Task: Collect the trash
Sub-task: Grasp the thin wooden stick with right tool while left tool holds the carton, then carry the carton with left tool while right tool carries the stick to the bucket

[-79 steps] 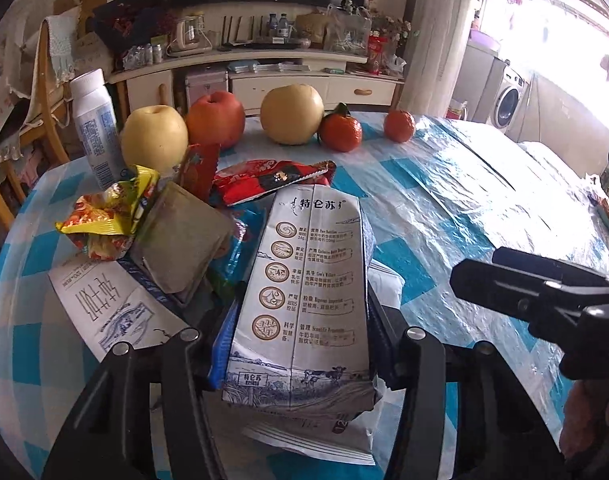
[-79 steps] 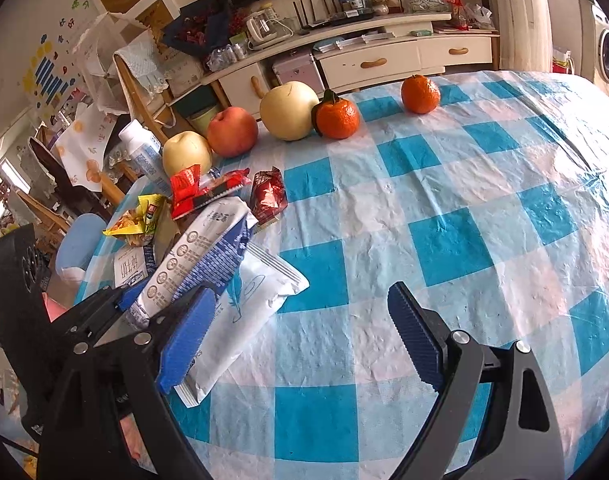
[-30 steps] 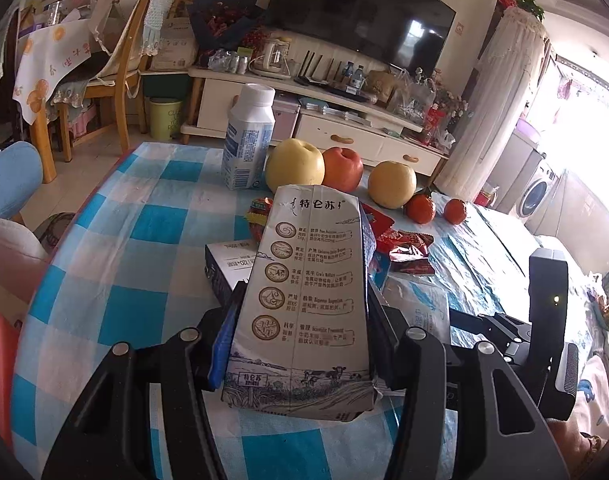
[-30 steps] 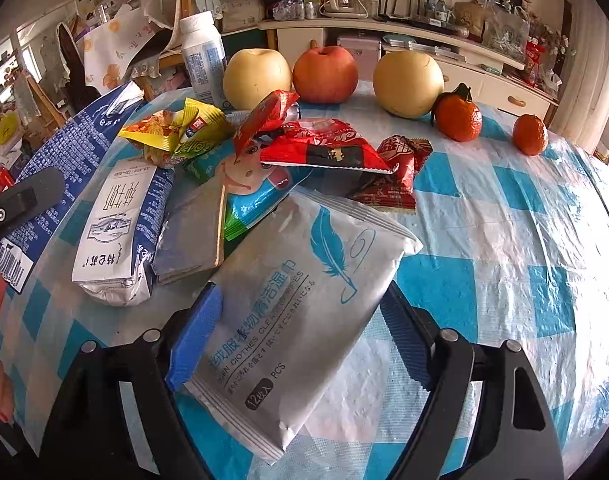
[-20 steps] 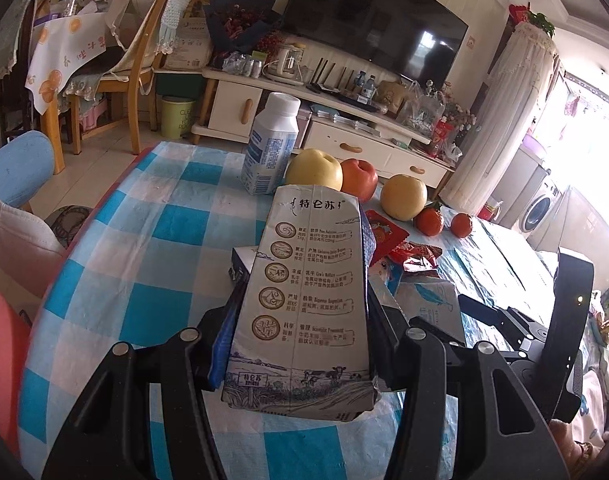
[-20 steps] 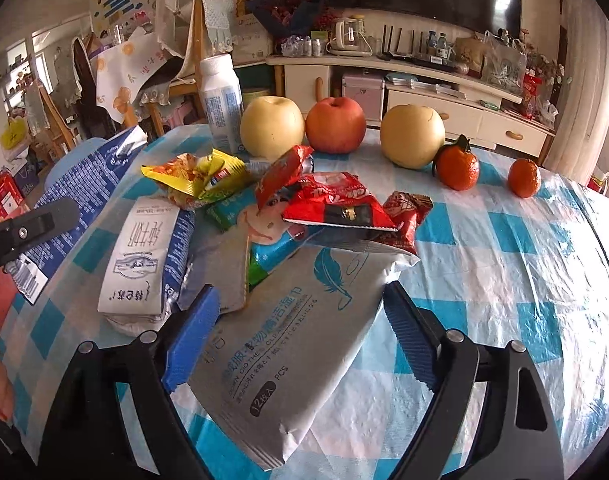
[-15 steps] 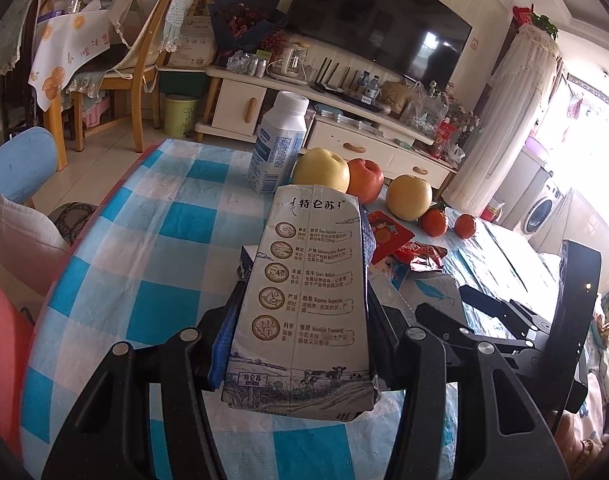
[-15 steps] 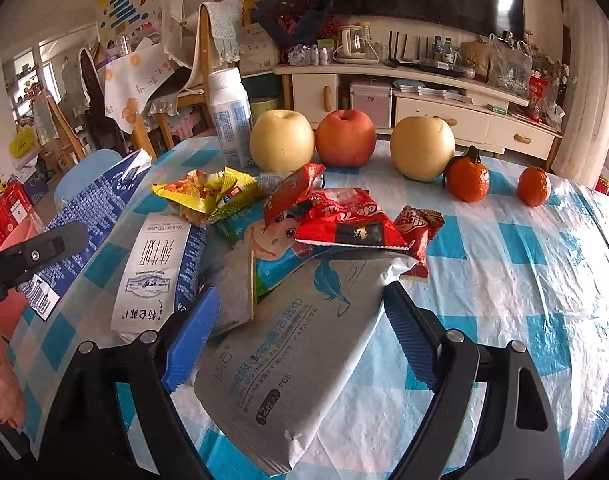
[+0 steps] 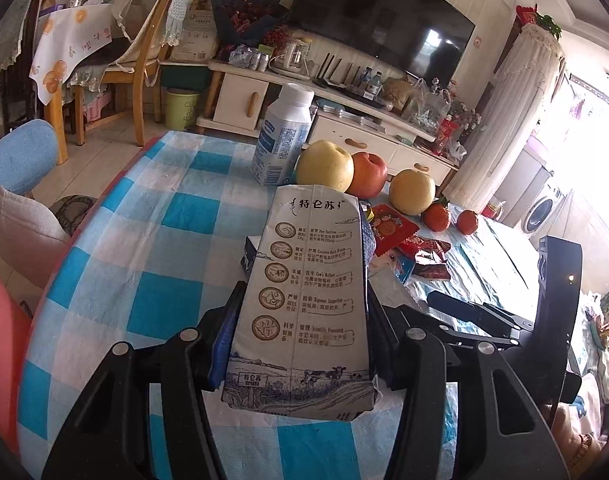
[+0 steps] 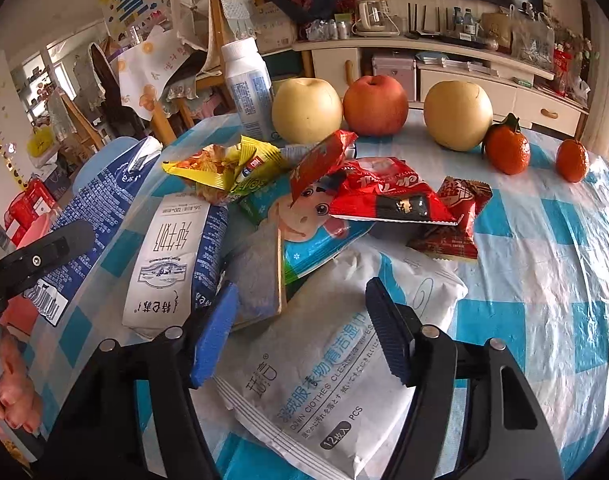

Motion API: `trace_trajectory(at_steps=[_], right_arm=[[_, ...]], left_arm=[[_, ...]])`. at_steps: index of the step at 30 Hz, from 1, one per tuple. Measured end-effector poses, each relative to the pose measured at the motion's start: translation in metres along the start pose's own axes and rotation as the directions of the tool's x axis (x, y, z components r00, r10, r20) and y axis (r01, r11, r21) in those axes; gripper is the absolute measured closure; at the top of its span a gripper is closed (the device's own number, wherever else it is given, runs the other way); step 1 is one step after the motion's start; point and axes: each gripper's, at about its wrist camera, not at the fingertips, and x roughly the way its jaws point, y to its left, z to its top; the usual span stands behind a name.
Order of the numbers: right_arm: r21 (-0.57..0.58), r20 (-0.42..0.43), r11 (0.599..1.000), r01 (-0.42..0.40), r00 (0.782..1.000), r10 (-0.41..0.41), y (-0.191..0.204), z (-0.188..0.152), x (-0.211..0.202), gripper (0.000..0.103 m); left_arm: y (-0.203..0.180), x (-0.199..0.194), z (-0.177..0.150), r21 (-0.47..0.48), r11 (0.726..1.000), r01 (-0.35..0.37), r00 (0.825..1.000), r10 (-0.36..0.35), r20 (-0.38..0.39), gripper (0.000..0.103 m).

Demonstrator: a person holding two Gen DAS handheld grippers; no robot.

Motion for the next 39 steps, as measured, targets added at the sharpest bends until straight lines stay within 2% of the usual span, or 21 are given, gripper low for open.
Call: trace_trajectory(at_steps=[1, 3, 6, 8, 9, 16, 22, 29, 39], right_arm=[[0.003, 0.002, 1.0, -0.021, 1.0, 0.021, 0.001, 0.0, 0.0, 0.047], [-0.015, -0.004, 0.999, -0.03, 1.0, 0.03, 0.006, -0.001, 0.001, 0.053], [-0.057, 0.0, 0.998, -0.018, 1.0, 0.018, 0.012, -0.003, 0.004, 0.058], [-0.068, -0.001, 0.997, -0.031, 1.0, 0.031, 0.016, -0.004, 0.005, 0.067], [-0.078, -0.002, 0.996, -0.033, 0.999, 0.033, 0.018, -0.005, 0.006, 0.076], [-0.087, 0.024, 0.996, -0.036, 0.999, 0.038, 0.021, -0.007, 0.001, 0.086], [-0.111, 0.059, 0.994, 0.002, 0.998, 0.004, 0.021, -0.003, -0.014, 0.092], [-0.125, 0.119, 0.992, 0.032, 0.993, -0.017, 0.027, 0.001, -0.037, 0.094], [-0.112, 0.198, 0.994, 0.008, 0.98, 0.014, 0.049, 0.008, -0.069, 0.094]], left_arm=[[0.0, 0.0, -0.001, 0.0, 1.0, -0.002, 1.0, 0.002, -0.001, 0.047], [0.001, 0.001, -0.001, 0.001, 1.0, -0.001, 1.0, 0.001, -0.002, 0.047], [0.001, 0.001, -0.001, 0.0, 1.0, -0.003, 1.0, 0.003, -0.001, 0.047], [0.001, 0.001, -0.001, -0.002, 1.0, -0.003, 1.0, 0.003, 0.0, 0.047], [0.001, 0.001, -0.002, -0.002, 1.0, -0.004, 1.0, 0.004, 0.0, 0.047], [0.005, -0.002, -0.004, -0.005, 1.0, -0.009, 1.0, 0.009, 0.004, 0.047], [0.009, -0.01, -0.003, -0.011, 1.0, -0.008, 1.0, 0.008, 0.017, 0.047], [0.013, -0.022, -0.001, -0.019, 1.0, -0.007, 0.999, 0.008, 0.042, 0.047], [0.022, -0.043, 0.004, -0.043, 0.999, -0.018, 0.996, 0.022, 0.087, 0.047]])
